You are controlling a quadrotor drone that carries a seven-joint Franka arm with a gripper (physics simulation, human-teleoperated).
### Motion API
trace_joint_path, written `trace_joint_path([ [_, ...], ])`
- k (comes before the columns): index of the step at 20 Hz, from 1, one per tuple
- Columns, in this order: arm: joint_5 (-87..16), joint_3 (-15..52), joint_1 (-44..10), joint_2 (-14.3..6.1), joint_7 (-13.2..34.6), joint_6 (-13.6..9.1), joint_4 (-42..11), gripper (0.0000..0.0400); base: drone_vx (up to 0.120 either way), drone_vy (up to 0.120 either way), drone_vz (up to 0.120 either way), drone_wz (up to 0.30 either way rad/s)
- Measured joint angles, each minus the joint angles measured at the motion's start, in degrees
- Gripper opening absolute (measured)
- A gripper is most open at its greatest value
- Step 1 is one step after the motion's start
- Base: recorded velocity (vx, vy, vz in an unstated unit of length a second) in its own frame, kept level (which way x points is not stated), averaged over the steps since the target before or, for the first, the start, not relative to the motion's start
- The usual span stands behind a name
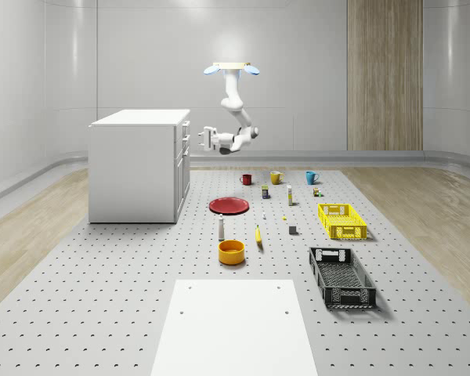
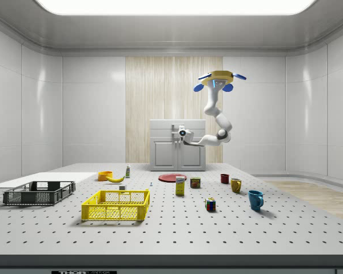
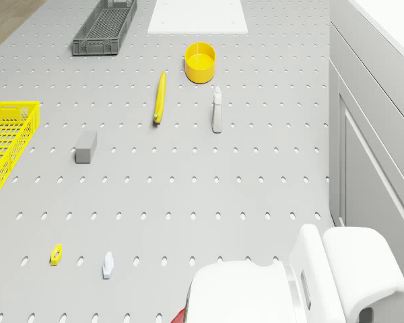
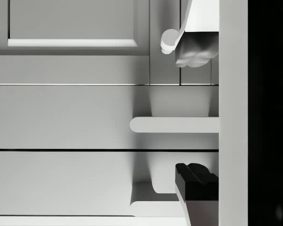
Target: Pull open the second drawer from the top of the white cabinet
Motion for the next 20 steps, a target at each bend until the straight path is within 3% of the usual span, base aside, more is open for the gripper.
trace_joint_path([
  [12,8.31,6.35,-0.65,6.43,-3.34,1.51,2.95,0.0300,0.000,0.000,0.000,0.000],
  [20,10.90,8.52,-2.89,10.93,-4.45,-0.29,5.88,0.0300,0.000,0.000,0.000,0.000],
])
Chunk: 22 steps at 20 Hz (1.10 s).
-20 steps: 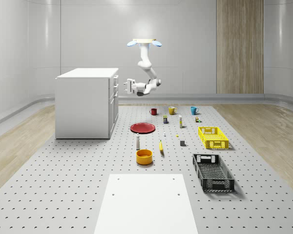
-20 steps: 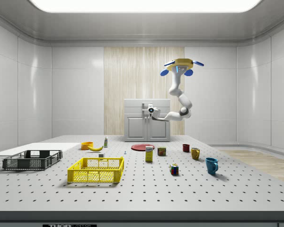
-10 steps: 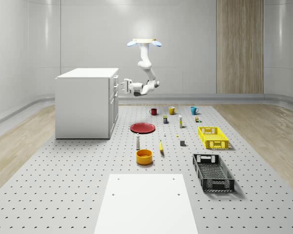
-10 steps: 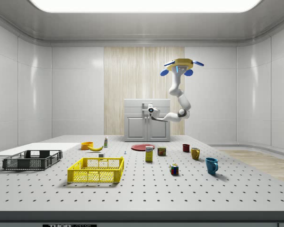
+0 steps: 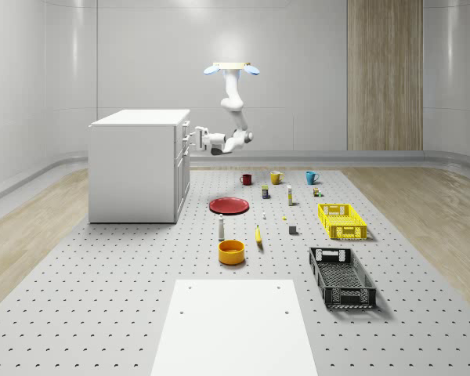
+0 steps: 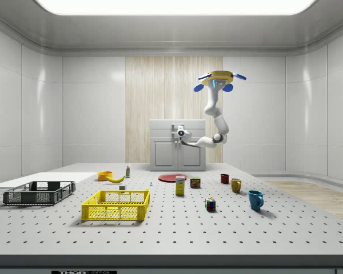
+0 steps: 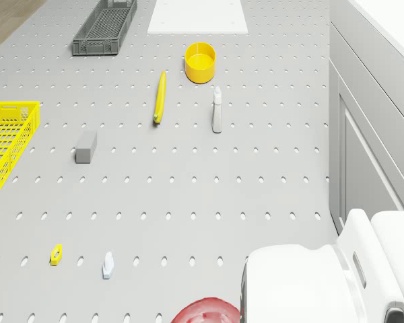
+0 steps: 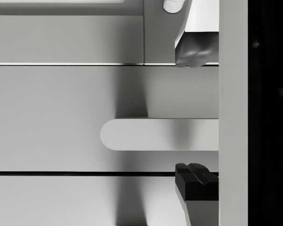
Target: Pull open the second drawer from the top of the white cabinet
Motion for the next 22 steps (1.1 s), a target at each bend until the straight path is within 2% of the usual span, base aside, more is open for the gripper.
trace_joint_path([
  [10,1.98,2.74,-3.63,2.04,-1.24,-2.04,0.29,0.0300,0.000,0.000,0.000,0.000],
  [22,5.27,7.52,-6.96,4.67,-2.21,-2.40,1.67,0.0300,0.000,0.000,0.000,0.000],
])
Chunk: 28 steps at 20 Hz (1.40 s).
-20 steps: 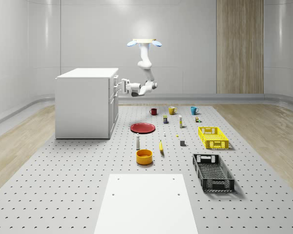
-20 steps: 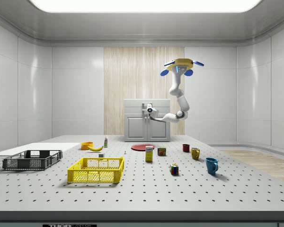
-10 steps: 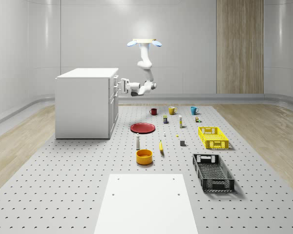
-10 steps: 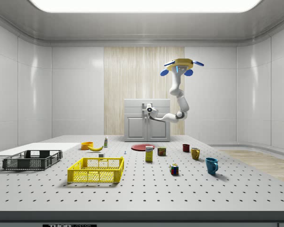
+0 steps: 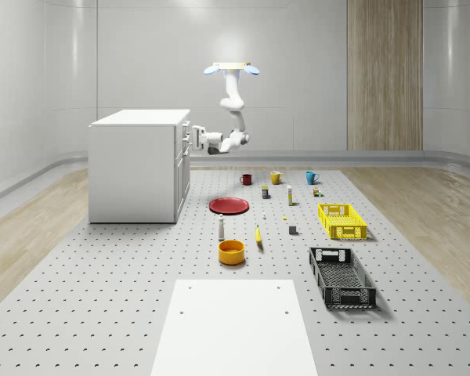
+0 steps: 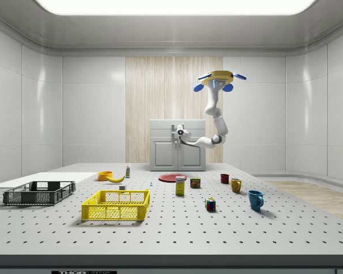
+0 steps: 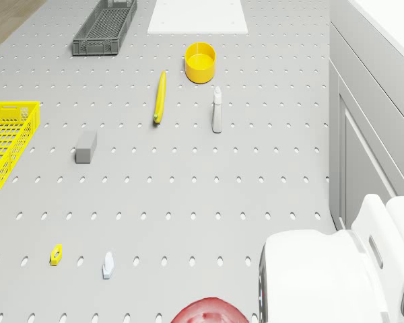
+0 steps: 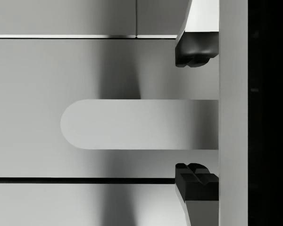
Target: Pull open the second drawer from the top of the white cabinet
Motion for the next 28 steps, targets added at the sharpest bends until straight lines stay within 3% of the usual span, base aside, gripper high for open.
trace_joint_path([
  [3,0.62,1.10,-0.85,0.47,-0.10,-0.09,0.31,0.0300,0.000,0.000,0.000,0.000],
  [6,1.05,2.05,-1.74,0.76,-0.14,-0.30,0.47,0.0203,0.000,0.000,0.000,0.000],
  [10,1.45,3.16,-2.95,0.97,-0.11,-0.68,0.57,0.0138,0.000,0.000,0.000,0.000],
  [21,0.38,4.65,-6.45,0.03,1.52,-2.75,-0.33,0.0132,0.000,0.000,0.000,0.000],
  [23,-1.09,5.03,-7.17,-0.51,4.85,-2.92,-0.03,0.0176,0.000,0.000,0.000,0.000],
  [24,-1.03,5.01,-7.44,-0.59,2.97,-3.16,-0.26,0.0165,0.000,0.000,0.000,0.000],
  [25,-1.43,5.09,-7.76,-0.86,4.79,-3.35,-0.25,0.0183,0.000,0.000,0.000,0.000],
  [26,-0.94,4.95,-7.93,-0.68,1.05,-3.66,-0.70,0.0165,0.000,0.000,0.000,0.000],
  [28,-0.56,5.04,-8.33,-0.78,0.84,-4.05,-0.93,0.0140,0.000,0.000,0.000,0.000],
])
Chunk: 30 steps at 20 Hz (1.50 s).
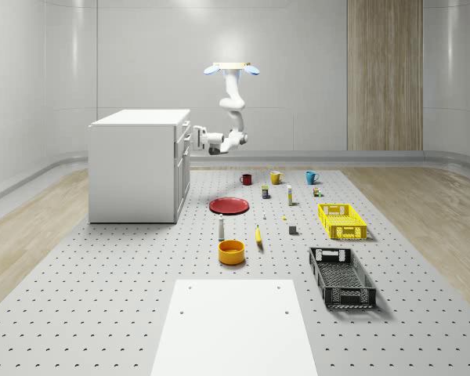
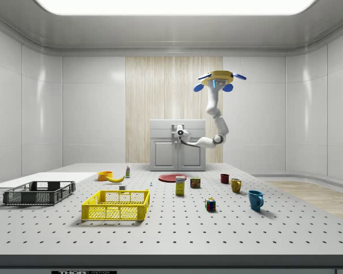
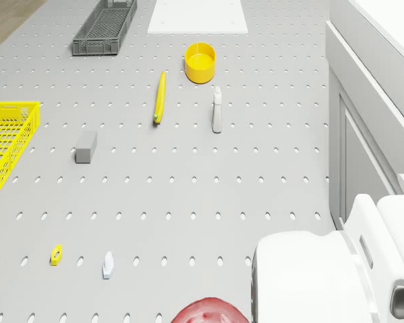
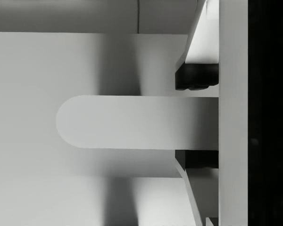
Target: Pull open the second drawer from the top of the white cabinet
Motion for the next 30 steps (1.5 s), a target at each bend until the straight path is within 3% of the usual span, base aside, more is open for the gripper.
trace_joint_path([
  [5,-0.53,-0.02,-1.32,-0.72,1.81,-1.23,-0.68,0.0135,0.000,0.000,0.000,0.000],
  [6,-0.72,-0.04,-1.58,-0.76,0.28,-1.42,-0.87,0.0146,0.000,0.000,0.000,0.000],
  [11,-0.49,-0.24,-2.50,-1.13,-0.94,-2.54,-1.65,0.0122,0.000,0.000,0.000,0.000],
  [12,-0.80,-0.44,-2.61,-1.12,-0.64,-2.78,-1.92,0.0155,0.000,0.000,0.000,0.000],
  [13,-1.39,-0.41,-2.84,-1.52,1.37,-2.85,-1.69,0.0143,0.000,0.000,0.000,0.000],
  [16,-1.65,-0.64,-3.50,-2.05,1.40,-3.60,-2.05,0.0123,0.000,0.000,0.000,0.000],
  [23,-3.48,-1.85,-5.09,-3.48,2.10,-5.75,-3.15,0.0127,0.000,0.000,0.000,0.000],
  [25,-5.11,-2.00,-5.55,-4.23,4.73,-6.01,-2.88,0.0177,0.000,0.000,0.000,0.000],
  [26,-4.63,-2.40,-5.46,-3.87,1.26,-6.28,-3.43,0.0159,0.000,0.000,0.000,0.000],
  [30,-4.57,-2.72,-5.84,-4.18,1.64,-6.89,-3.69,0.0126,0.000,0.000,0.000,0.000],
])
